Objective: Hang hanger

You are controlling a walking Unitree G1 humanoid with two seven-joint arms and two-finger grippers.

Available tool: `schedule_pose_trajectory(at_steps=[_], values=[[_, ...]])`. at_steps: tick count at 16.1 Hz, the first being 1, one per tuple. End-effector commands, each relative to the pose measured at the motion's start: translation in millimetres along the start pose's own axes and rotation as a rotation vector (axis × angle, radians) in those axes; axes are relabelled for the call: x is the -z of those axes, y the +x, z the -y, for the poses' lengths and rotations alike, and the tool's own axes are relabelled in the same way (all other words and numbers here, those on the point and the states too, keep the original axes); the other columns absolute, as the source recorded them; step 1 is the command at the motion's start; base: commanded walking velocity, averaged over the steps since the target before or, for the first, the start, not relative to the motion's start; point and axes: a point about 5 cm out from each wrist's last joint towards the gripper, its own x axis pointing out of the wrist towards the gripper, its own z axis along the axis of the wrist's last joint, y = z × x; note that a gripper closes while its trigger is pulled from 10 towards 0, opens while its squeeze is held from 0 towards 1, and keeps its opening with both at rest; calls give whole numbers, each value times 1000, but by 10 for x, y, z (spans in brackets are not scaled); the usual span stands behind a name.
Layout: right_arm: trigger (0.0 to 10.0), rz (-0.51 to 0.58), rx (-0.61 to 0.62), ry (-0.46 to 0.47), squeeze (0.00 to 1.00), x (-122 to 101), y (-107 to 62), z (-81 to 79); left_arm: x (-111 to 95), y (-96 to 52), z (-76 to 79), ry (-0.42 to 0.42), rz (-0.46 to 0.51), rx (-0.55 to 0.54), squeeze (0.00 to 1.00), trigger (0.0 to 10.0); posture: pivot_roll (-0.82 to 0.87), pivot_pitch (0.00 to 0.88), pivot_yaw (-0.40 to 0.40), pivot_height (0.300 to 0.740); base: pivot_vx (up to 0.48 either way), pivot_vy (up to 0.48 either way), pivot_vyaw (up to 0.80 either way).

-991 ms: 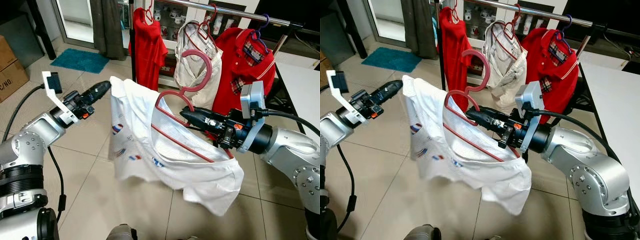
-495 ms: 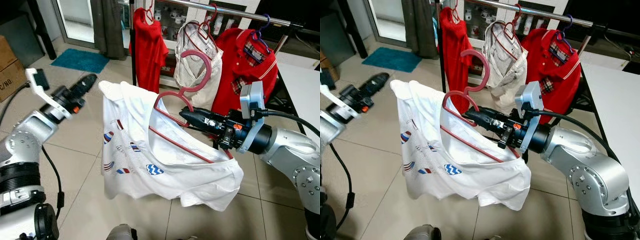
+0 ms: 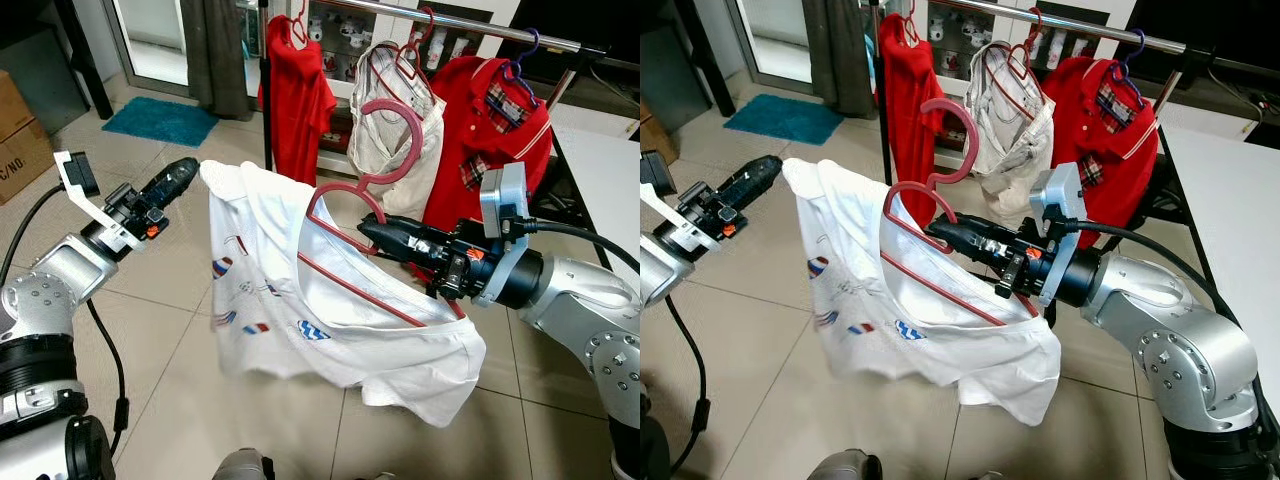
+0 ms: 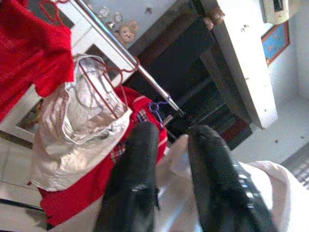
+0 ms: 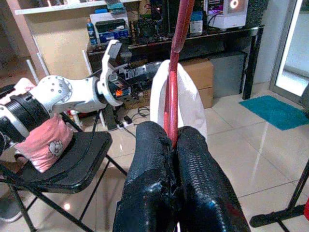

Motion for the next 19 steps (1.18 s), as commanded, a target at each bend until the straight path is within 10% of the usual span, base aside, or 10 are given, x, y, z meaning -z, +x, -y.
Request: schedule_pose_trajectory(at_steps=[1,11,12,13,14,15,18,19], values=[[10000,24,-22,-27,0,-67,-7,-44,1,17,-31,4,3,-28,1000,10000,29,38,-45,740,0,0,0],[10000,27,-48,-29,0,-81,-16,-76,98,198,47,-30,-14,108,1000,10000,22,23,-38,740,0,0,0],[10000,26,-50,-29,0,-79,-16,-77,106,209,61,-30,-20,121,784,10000,22,23,-38,740,0,0,0],[10000,25,-52,-28,0,-75,-15,-79,128,225,73,-22,-33,125,251,10000,23,21,-38,740,0,0,0],[10000,24,-55,-29,0,-74,-10,-85,143,237,75,-15,-39,120,0,10000,21,20,-36,740,0,0,0],[10000,24,-56,-28,0,-72,-9,-87,149,240,78,-16,-42,122,0,10000,20,20,-37,740,0,0,0],[10000,23,-62,-27,0,-69,-5,-95,186,234,92,-16,-64,137,0,0,21,18,-38,740,0,0,0],[10000,21,-63,-28,0,-69,-1,-93,187,230,101,-14,-61,143,0,0,24,19,-41,740,0,0,0]])
